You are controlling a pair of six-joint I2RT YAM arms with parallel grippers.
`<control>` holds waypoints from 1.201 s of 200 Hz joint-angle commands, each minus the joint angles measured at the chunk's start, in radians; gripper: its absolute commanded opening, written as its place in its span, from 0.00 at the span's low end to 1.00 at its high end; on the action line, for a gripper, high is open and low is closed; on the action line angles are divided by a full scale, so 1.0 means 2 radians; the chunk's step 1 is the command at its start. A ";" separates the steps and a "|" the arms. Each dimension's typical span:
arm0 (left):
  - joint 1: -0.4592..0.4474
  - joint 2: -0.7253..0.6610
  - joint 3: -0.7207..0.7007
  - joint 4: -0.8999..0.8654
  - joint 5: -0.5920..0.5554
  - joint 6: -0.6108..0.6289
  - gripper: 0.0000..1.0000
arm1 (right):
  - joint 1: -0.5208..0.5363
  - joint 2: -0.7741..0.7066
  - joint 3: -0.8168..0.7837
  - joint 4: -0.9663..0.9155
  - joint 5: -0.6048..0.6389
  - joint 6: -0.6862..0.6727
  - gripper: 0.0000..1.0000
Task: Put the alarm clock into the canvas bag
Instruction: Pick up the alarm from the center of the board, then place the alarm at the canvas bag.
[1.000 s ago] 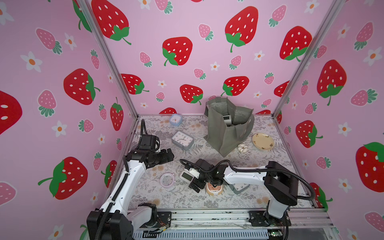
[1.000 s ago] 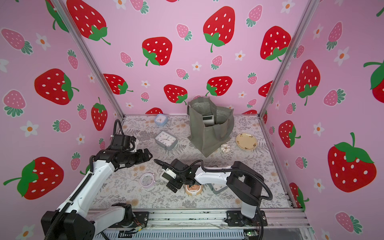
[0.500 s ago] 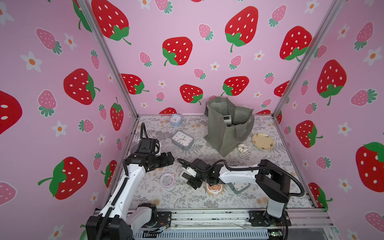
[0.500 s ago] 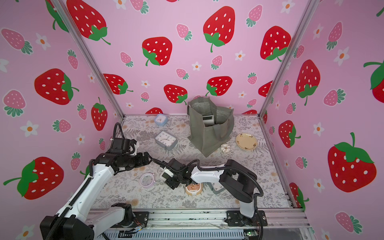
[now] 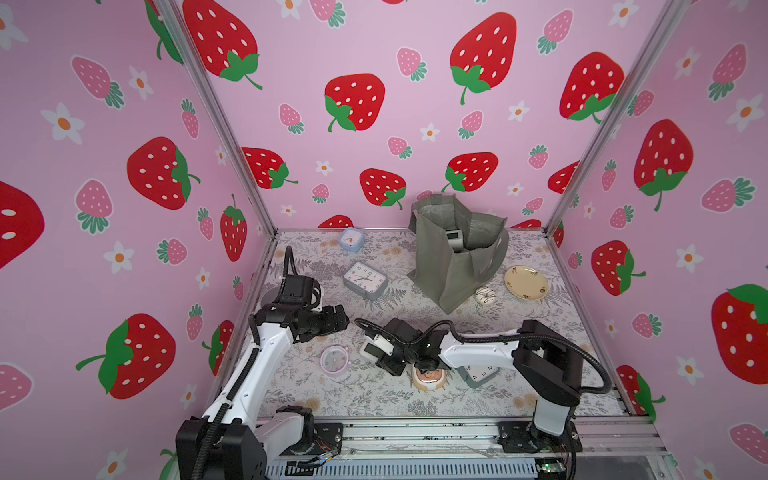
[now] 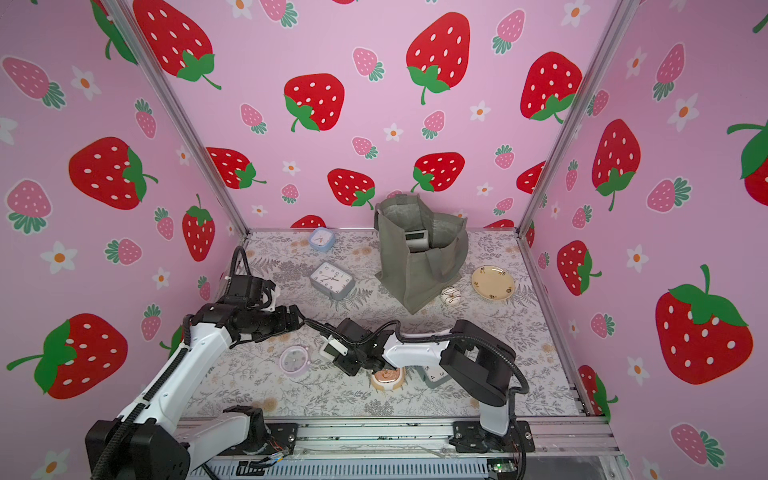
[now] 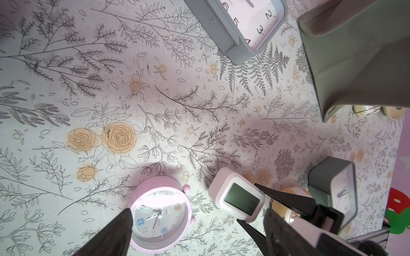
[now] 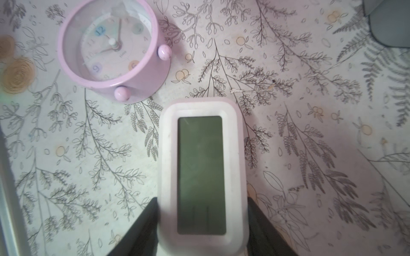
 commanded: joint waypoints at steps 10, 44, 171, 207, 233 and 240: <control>-0.003 -0.021 0.007 0.022 0.035 -0.010 0.94 | 0.002 -0.091 -0.012 -0.011 0.033 -0.007 0.48; -0.017 -0.042 0.003 0.127 0.072 -0.076 0.93 | -0.030 -0.199 -0.006 -0.035 0.061 -0.002 0.50; -0.157 0.091 0.095 0.453 0.102 -0.127 0.92 | -0.343 -0.192 0.233 -0.116 0.007 0.007 0.51; -0.162 0.127 0.117 0.480 0.113 -0.127 0.91 | -0.369 -0.105 0.306 -0.167 -0.002 -0.006 0.51; -0.164 0.149 0.132 0.490 0.120 -0.124 0.91 | -0.381 -0.054 0.354 -0.209 -0.014 -0.019 0.51; -0.164 0.154 0.136 0.489 0.120 -0.123 0.91 | -0.383 -0.037 0.372 -0.227 -0.015 -0.024 0.50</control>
